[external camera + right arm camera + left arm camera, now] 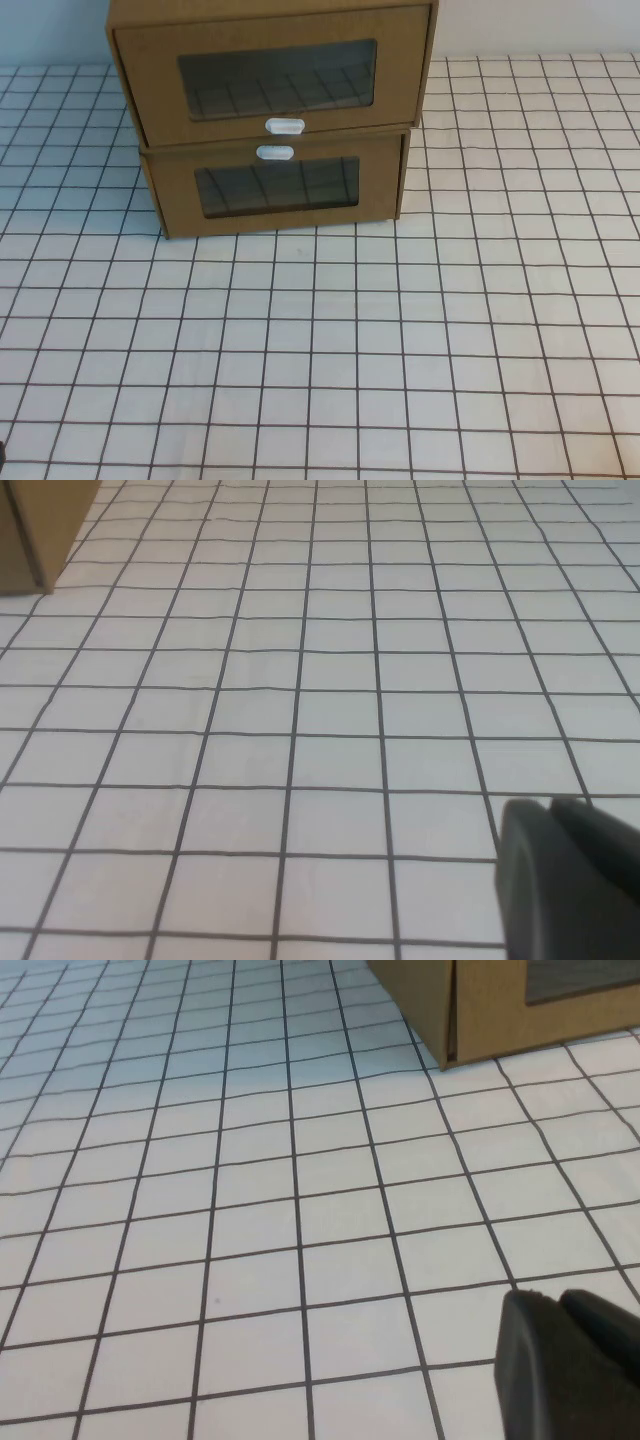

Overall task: Open the shoe box
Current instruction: 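Pull the top drawer of the cardboard box fully open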

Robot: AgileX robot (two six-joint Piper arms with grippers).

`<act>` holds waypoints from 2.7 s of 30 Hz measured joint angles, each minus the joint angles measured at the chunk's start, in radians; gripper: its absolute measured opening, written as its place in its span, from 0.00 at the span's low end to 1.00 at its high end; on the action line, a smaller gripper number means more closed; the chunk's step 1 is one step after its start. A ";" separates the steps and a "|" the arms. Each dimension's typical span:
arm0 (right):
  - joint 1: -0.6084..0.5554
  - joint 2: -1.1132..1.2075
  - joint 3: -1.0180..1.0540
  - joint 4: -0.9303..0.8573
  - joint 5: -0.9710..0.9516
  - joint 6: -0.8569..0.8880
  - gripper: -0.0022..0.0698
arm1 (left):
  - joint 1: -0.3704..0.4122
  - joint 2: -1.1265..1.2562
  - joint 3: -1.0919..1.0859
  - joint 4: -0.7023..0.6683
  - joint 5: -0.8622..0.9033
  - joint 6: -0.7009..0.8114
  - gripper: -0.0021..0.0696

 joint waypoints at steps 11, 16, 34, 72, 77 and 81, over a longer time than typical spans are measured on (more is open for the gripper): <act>0.000 0.000 0.000 0.000 0.000 0.000 0.01 | 0.000 0.000 0.000 0.000 0.000 0.000 0.03; 0.000 0.000 0.000 0.000 0.000 0.000 0.01 | 0.000 0.000 0.000 0.000 0.000 0.000 0.03; 0.000 0.000 0.000 0.000 0.000 0.000 0.01 | 0.000 0.000 0.000 0.052 0.000 0.006 0.03; 0.000 0.000 0.000 0.000 0.000 0.000 0.01 | 0.000 0.141 -0.223 -0.438 -0.014 -0.252 0.03; 0.000 0.000 0.000 0.000 0.000 0.000 0.01 | 0.000 0.380 -0.413 -0.431 0.121 -0.129 0.03; 0.000 0.000 0.000 0.002 0.000 0.000 0.01 | 0.000 0.589 -0.605 -0.429 0.191 0.020 0.03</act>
